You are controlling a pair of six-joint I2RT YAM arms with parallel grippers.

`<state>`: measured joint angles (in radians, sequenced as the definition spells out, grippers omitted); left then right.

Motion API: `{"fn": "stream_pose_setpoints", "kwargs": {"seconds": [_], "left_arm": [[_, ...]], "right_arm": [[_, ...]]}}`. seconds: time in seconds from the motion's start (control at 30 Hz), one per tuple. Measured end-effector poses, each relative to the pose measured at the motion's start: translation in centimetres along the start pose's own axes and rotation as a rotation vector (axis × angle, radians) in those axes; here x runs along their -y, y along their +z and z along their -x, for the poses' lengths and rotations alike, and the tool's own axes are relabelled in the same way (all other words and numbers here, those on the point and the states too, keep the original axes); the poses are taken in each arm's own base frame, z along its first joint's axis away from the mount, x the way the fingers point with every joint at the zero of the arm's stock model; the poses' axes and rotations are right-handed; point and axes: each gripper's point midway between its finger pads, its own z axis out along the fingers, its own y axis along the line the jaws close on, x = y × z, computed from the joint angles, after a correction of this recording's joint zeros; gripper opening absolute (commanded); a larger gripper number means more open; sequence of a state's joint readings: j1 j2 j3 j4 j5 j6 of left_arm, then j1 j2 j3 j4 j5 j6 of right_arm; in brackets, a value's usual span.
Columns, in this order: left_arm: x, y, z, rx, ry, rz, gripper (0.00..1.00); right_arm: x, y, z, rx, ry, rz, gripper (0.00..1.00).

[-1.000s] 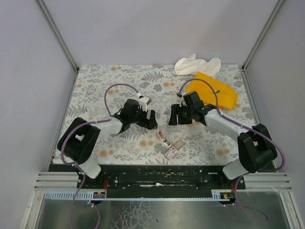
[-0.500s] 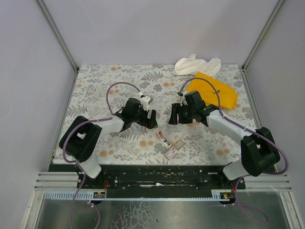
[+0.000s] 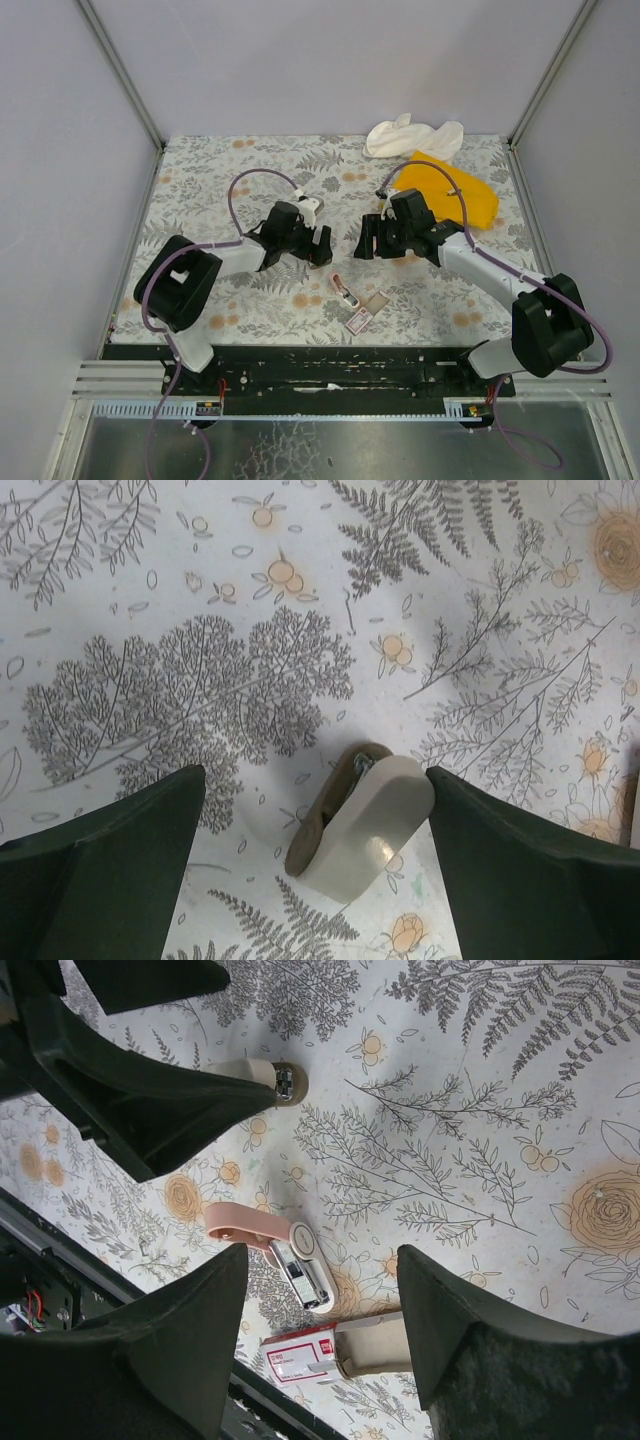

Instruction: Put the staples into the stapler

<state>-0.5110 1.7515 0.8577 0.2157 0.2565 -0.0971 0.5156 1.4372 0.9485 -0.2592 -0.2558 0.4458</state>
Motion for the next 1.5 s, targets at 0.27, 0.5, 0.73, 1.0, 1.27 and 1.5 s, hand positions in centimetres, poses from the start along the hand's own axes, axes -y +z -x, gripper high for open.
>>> {"fn": "stream_pose_setpoints", "kwargs": {"seconds": [0.27,0.5,0.73,1.0,1.27,1.5], "left_arm": [[1.0,-1.1,-2.3,-0.028,-0.018,-0.042,0.86],[1.4,-1.6,-2.9,-0.035,-0.016,-0.044,0.80],[2.9,-2.0,-3.5,-0.039,0.019,-0.050,0.75],[3.8,-3.2,-3.2,-0.009,0.048,-0.034,0.70],[2.9,-3.5,-3.0,0.012,0.062,0.039,0.68],[2.4,-3.0,-3.6,-0.004,0.077,0.062,0.65]], "right_arm": [[-0.4,-1.1,0.2,0.032,0.000,0.014,0.70],[-0.1,-1.5,-0.7,0.028,0.003,0.013,0.70],[-0.1,-2.0,-1.1,0.037,0.000,0.016,0.71],[0.1,-2.1,-1.5,0.032,0.003,0.013,0.71],[0.2,-2.0,-1.7,0.028,0.012,0.011,0.71],[0.2,-2.0,-1.7,0.028,0.013,0.011,0.72]]}}
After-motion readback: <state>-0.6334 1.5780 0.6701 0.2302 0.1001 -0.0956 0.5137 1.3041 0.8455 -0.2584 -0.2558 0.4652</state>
